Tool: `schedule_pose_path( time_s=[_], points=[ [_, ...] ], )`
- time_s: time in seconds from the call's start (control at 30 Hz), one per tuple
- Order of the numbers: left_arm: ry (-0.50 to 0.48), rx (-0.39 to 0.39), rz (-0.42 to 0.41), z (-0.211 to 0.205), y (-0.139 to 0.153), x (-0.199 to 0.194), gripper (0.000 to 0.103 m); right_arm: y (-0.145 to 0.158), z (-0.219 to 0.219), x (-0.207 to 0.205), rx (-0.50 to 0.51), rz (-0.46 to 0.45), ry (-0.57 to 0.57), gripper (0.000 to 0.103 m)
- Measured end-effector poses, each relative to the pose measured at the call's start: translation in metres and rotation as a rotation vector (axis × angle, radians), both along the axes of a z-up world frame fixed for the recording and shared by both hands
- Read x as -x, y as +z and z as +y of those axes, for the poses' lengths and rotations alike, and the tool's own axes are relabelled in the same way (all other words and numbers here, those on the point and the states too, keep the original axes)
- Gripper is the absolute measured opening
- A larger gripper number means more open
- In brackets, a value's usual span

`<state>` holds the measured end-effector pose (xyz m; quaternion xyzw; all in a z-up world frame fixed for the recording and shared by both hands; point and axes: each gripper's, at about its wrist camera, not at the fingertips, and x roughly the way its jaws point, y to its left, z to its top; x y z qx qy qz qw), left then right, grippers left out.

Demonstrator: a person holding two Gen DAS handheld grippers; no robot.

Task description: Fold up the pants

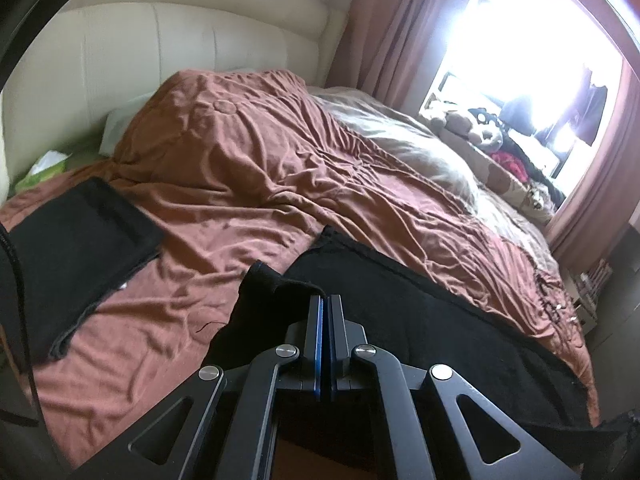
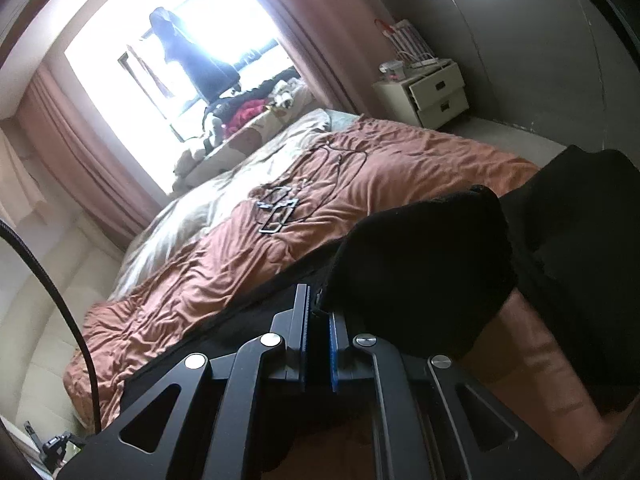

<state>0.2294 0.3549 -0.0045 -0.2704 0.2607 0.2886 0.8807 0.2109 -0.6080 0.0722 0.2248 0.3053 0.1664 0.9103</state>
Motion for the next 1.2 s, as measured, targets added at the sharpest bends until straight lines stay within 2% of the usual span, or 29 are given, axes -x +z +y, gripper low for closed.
schedule_pose_path(
  time_s=[0.3, 0.73, 0.83, 0.97, 1.07, 1.13, 1.2],
  points=[
    [-0.050, -0.031, 0.136, 0.023, -0.025, -0.086, 0.002, -0.007, 0.032, -0.063, 0.049, 0.079, -0.005, 0.005],
    [-0.047, -0.016, 0.244, 0.053, -0.059, -0.184, 0.002, -0.013, 0.090, -0.160, 0.140, 0.140, -0.011, 0.005],
    [-0.039, -0.006, 0.277, 0.062, -0.070, -0.207, 0.002, -0.018, 0.107, -0.181, 0.173, 0.152, -0.016, 0.005],
    [-0.028, -0.032, 0.347, 0.074, -0.088, -0.237, 0.002, -0.027, 0.128, -0.207, 0.203, 0.168, -0.017, 0.005],
    [-0.012, -0.022, 0.367, 0.084, -0.098, -0.252, 0.001, -0.037, 0.141, -0.222, 0.231, 0.184, -0.014, 0.005],
    [0.010, -0.055, 0.380, 0.091, -0.099, -0.260, 0.000, -0.043, 0.146, -0.231, 0.246, 0.190, -0.017, 0.005],
    [0.024, -0.053, 0.382, 0.101, -0.100, -0.264, 0.000, -0.047, 0.154, -0.240, 0.268, 0.198, -0.026, 0.005]
  ],
)
